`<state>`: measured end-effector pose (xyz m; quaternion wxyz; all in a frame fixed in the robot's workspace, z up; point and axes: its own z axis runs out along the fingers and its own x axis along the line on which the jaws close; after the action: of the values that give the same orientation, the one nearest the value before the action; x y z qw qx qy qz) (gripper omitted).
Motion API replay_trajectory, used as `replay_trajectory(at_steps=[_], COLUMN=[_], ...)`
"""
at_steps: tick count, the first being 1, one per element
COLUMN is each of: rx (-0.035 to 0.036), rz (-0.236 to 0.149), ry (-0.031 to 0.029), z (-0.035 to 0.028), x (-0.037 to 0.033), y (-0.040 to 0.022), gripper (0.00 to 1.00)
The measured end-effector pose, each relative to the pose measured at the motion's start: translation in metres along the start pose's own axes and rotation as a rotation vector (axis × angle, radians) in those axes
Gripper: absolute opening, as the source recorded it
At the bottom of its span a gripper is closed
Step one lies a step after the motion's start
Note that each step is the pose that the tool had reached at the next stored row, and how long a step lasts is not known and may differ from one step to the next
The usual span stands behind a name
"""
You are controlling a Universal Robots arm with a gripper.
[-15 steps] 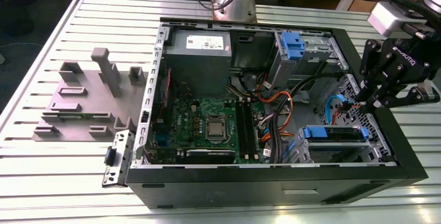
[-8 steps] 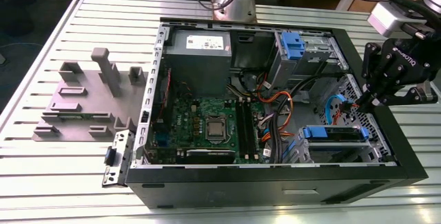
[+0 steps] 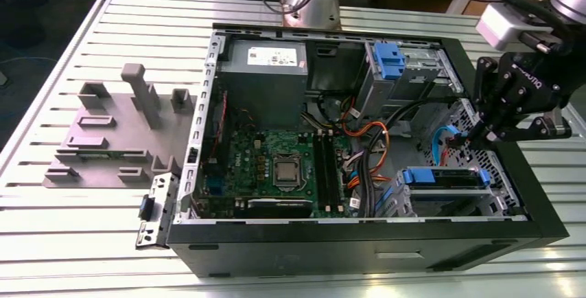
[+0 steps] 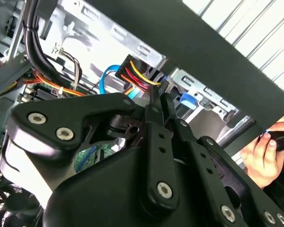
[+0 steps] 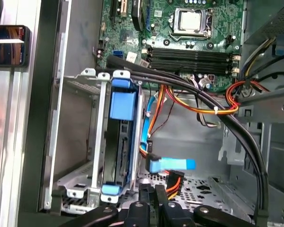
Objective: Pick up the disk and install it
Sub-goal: 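Insert the first disk wire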
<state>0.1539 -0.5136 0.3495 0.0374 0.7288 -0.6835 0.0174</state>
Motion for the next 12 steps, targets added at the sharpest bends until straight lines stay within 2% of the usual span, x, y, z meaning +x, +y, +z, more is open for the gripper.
replay_trajectory(at_steps=[4, 12], rx=[0.0102, 0.0214], rz=[0.0, -0.006], ry=[0.0019, 0.0023], z=[0.0003, 0.0039], x=[0.0024, 0.0165], y=[0.0059, 0.0124], gripper=[0.17, 0.16])
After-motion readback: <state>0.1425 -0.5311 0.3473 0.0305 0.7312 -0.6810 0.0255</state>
